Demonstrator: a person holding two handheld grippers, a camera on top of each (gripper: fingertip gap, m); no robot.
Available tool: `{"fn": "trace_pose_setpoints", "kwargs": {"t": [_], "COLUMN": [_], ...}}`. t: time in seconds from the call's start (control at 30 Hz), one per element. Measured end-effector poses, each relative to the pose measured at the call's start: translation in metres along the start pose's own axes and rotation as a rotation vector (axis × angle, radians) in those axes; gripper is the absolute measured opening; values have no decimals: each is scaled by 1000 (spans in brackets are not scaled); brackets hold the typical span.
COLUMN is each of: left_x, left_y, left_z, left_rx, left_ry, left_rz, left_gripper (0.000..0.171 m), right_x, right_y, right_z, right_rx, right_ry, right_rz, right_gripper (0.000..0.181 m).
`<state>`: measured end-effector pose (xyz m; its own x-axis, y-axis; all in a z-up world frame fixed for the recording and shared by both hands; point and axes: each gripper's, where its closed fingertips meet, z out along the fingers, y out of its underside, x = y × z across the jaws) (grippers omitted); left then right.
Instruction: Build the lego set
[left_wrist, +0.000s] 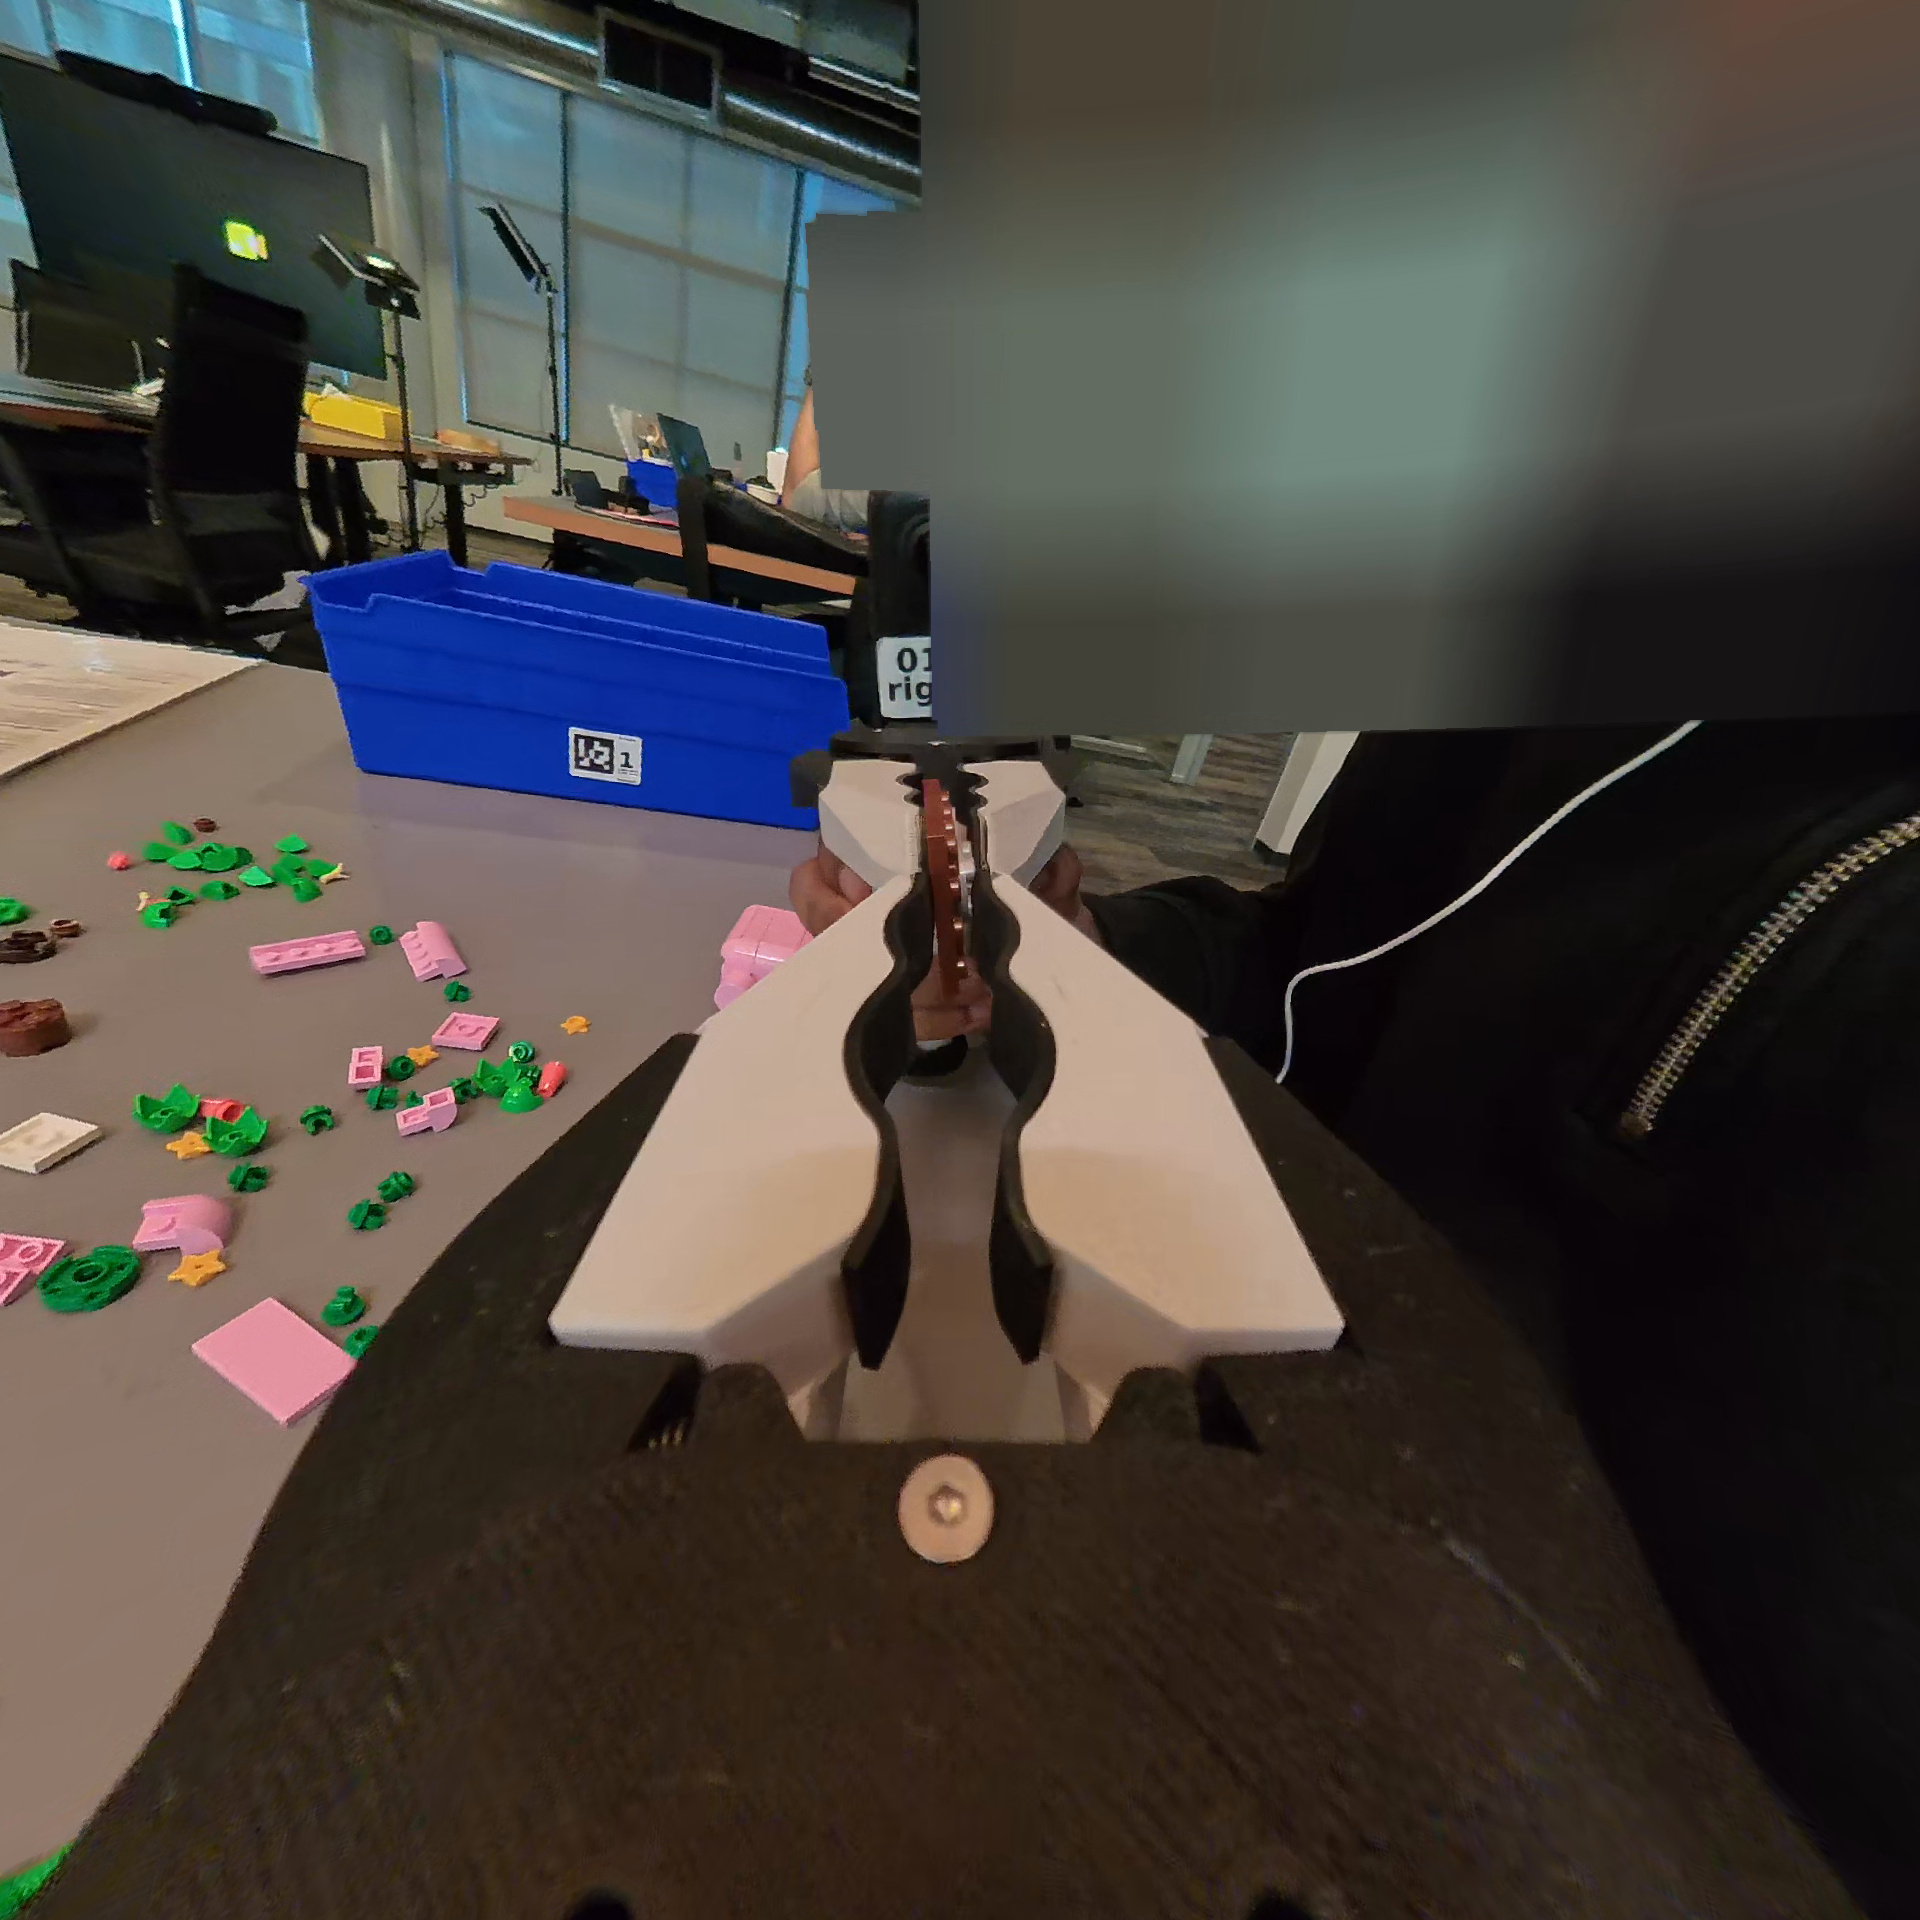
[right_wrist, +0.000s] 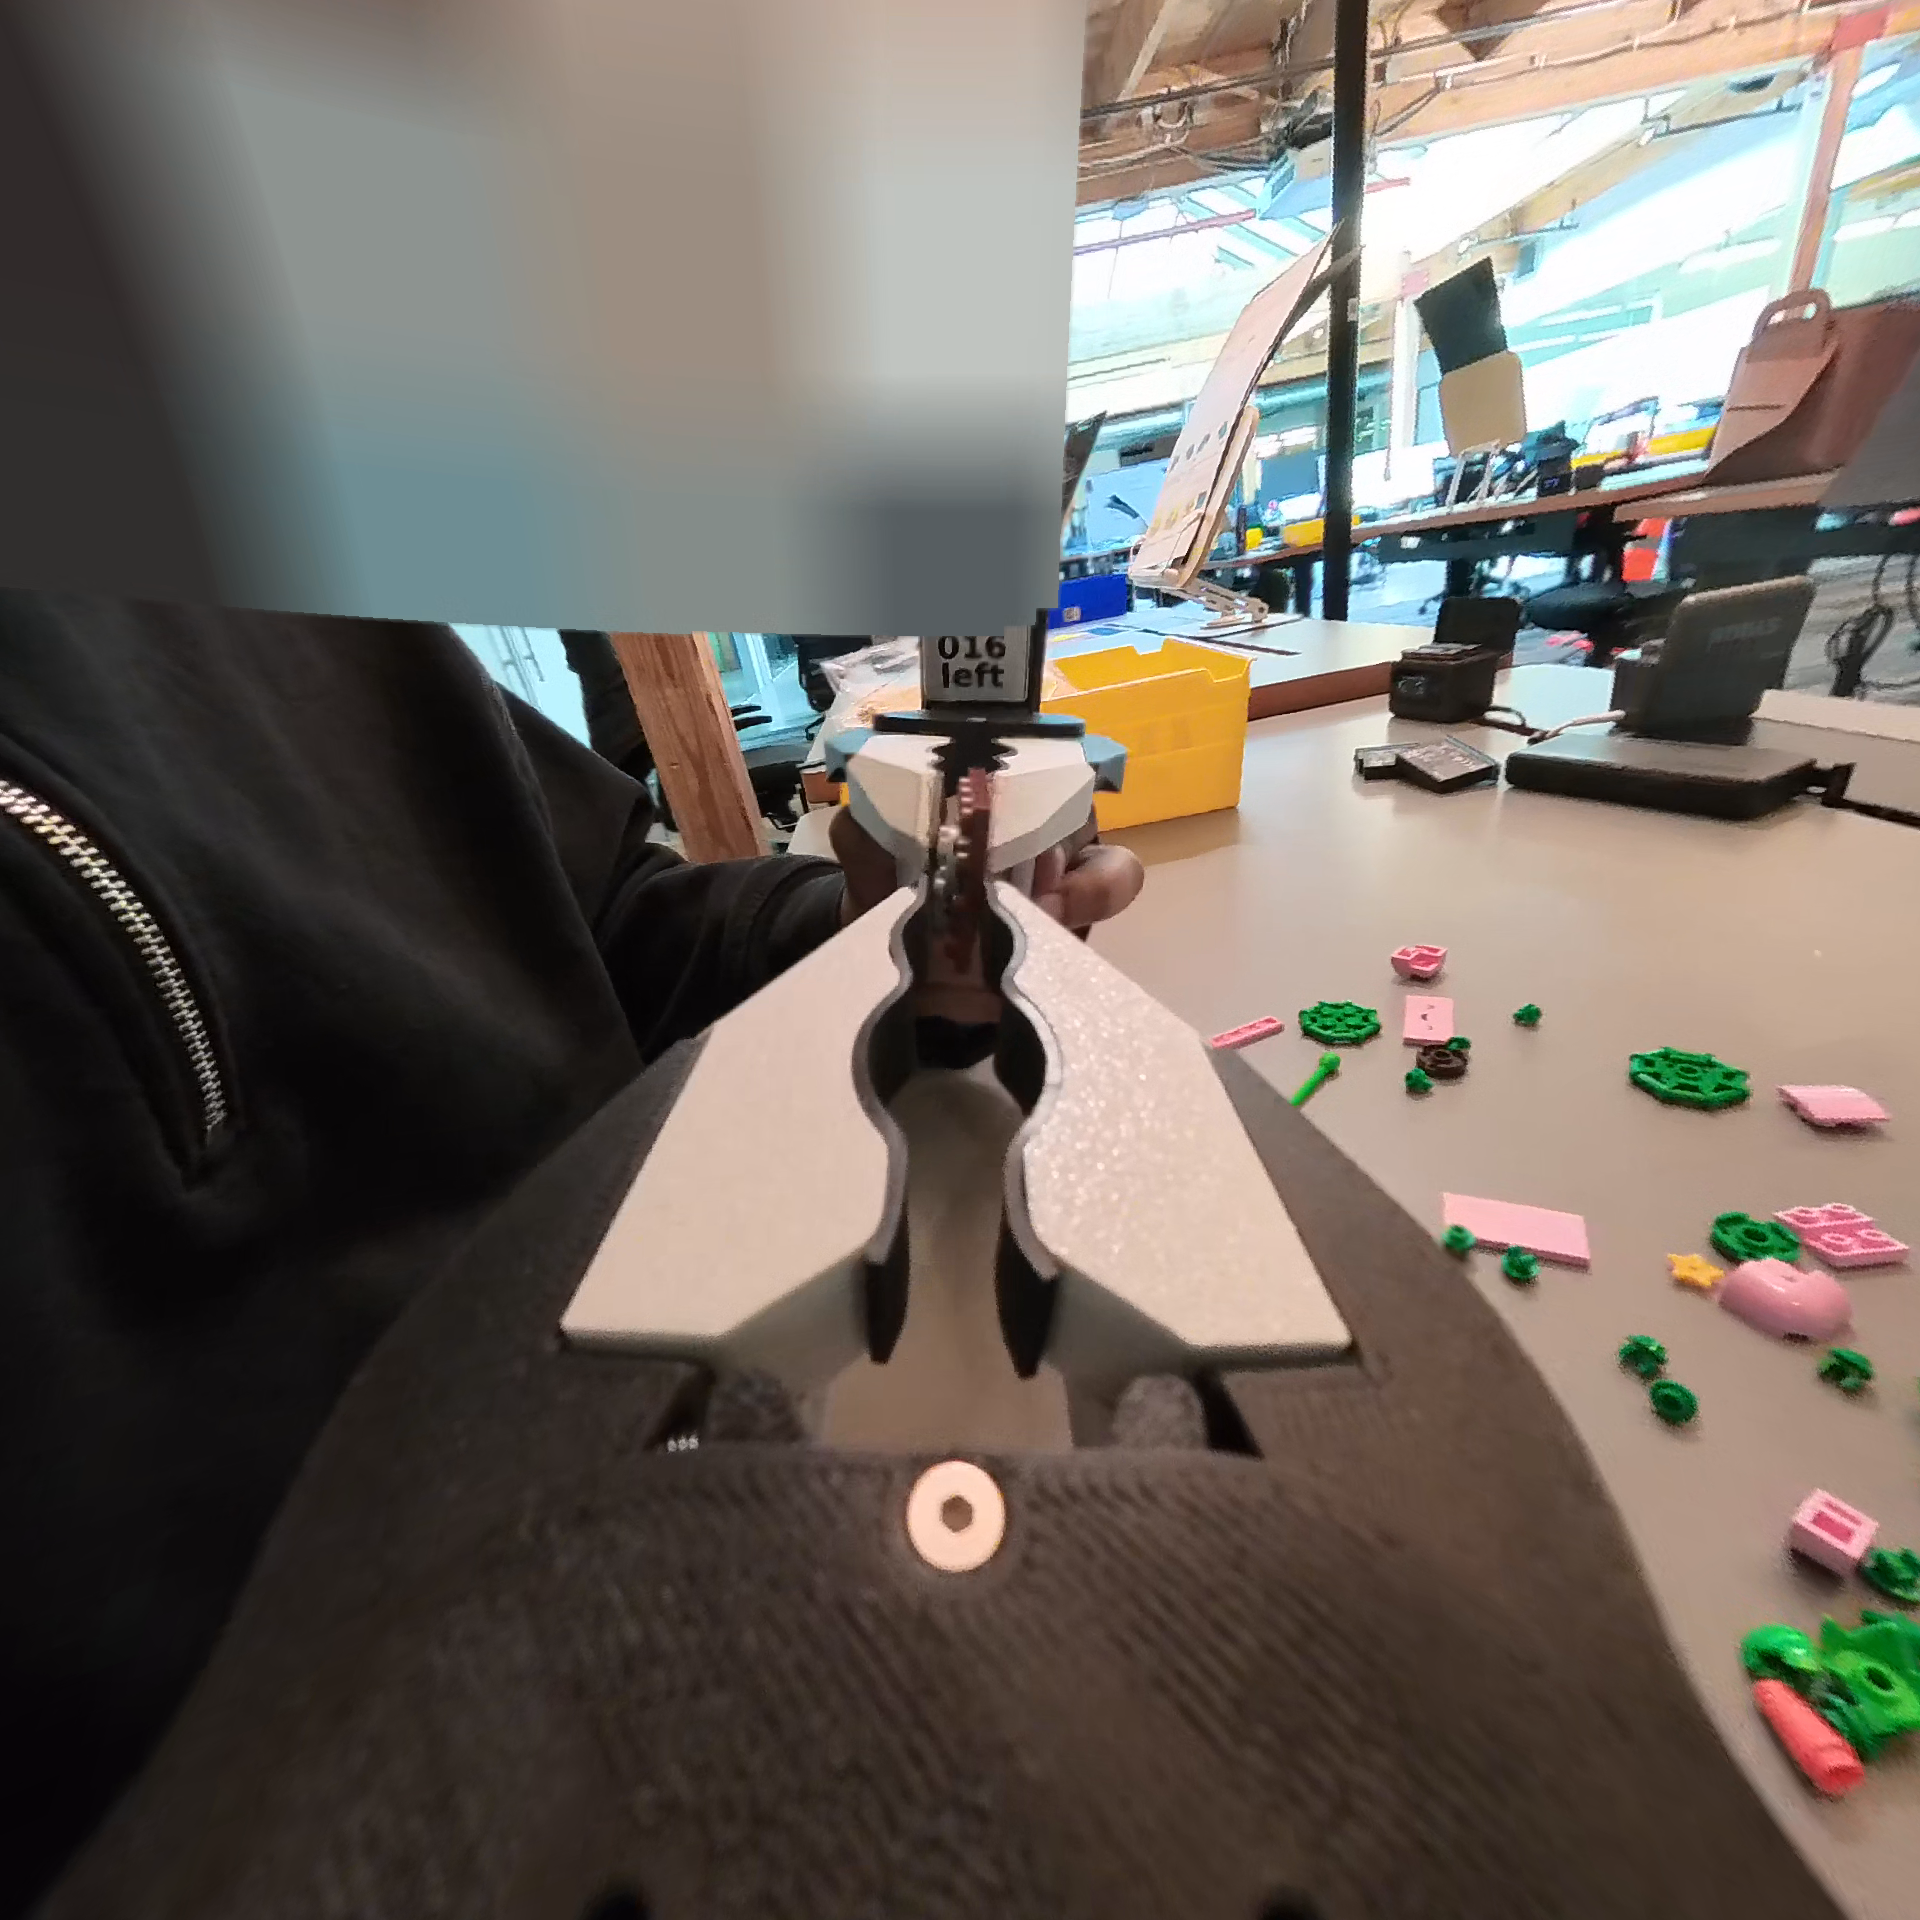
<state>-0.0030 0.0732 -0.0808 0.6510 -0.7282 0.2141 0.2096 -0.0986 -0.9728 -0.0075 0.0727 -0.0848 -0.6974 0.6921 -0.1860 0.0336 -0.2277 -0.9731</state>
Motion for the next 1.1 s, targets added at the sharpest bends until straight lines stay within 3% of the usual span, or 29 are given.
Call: {"fn": "trace_pose_setpoints", "kwargs": {"t": [0.4, 1.1], "left_x": [-6, -3], "left_y": [6, 5], "left_z": [1, 2], "left_rx": [-7, 3], "left_ry": [-19, 46], "left_rz": [-27, -140], "left_gripper": [12, 2], "right_x": [7, 3], "right_y": [-4, 1], "right_z": [-6, -3], "right_rx": [6, -22], "right_ry": [42, 22], "right_rz": [8, 29], "right_gripper": [5, 4]}}
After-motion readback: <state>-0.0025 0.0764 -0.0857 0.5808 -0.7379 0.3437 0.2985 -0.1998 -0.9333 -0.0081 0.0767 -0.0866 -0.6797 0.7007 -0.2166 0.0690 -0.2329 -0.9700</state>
